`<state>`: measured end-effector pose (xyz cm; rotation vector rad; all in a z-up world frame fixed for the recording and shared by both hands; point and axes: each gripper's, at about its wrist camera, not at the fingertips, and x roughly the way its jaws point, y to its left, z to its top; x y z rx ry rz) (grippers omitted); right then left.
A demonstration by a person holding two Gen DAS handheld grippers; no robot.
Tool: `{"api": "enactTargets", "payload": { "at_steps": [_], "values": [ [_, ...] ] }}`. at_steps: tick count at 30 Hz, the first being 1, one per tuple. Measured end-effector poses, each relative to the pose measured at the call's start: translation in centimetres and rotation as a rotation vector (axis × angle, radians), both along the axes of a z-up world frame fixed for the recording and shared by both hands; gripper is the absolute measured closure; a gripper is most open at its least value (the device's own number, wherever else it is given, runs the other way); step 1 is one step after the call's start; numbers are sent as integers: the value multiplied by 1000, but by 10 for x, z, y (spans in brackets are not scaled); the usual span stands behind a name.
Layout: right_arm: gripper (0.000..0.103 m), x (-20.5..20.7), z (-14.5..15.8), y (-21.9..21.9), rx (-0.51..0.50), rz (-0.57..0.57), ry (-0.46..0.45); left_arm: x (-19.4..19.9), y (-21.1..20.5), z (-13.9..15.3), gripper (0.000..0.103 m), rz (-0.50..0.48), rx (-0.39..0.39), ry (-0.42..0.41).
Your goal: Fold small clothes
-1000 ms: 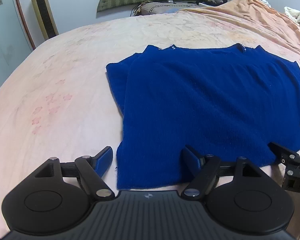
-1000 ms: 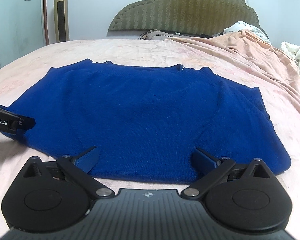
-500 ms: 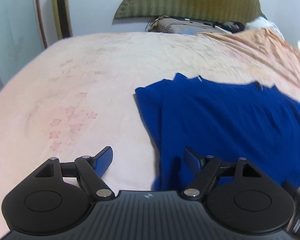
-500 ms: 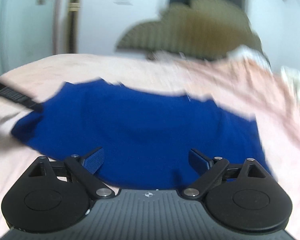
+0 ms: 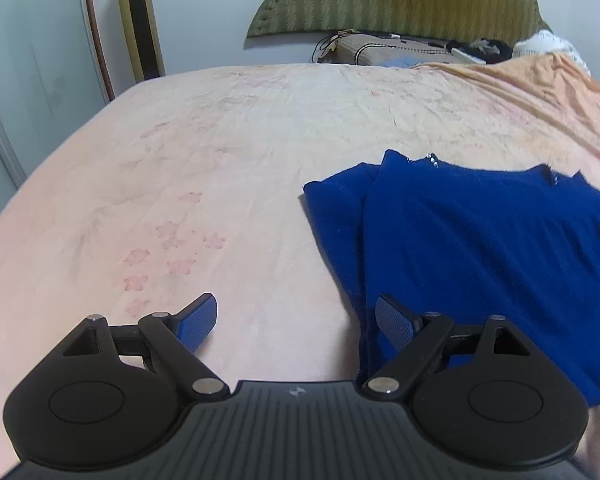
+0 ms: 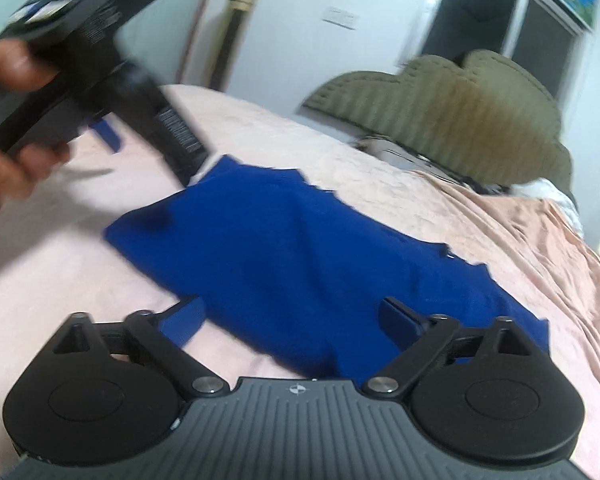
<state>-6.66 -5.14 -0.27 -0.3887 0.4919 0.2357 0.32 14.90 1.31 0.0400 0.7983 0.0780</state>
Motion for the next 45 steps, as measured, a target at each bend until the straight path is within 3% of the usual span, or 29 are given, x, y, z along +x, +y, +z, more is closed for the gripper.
{"api": "enactTargets", "payload": {
  "at_steps": [3, 7, 15, 18, 21, 28, 31, 35, 38, 45],
  "values": [
    [1, 14, 7, -22, 101, -86, 41, -2, -6, 0, 16, -9, 44, -8],
    [1, 31, 9, -52, 235, -217, 106, -5, -8, 0, 16, -17, 41, -14],
    [1, 57, -22, -61, 185, -317, 146, -6, -14, -1, 16, -15, 70, -18],
    [0, 55, -34, -69, 244, -341, 150, -6, -14, -3, 16, -17, 82, -19],
    [0, 53, -35, -72, 266, -343, 155, -5, -11, -3, 16, -21, 64, -27],
    [0, 54, -36, -74, 289, -347, 166, 8, 19, 4, 16, -8, -61, -77],
    [0, 54, -36, -74, 284, -348, 166, 28, 33, 3, 16, -60, -96, -8],
    [0, 52, -31, -78, 313, -331, 162, 51, 55, -4, 16, -55, -190, 65],
    [1, 40, -17, -74, 341, -316, 116, 61, 61, -6, 16, -43, -188, 96],
    [1, 14, 12, -11, 106, -117, -45, 69, 52, -8, 16, -63, -180, 107]
  ]
}}
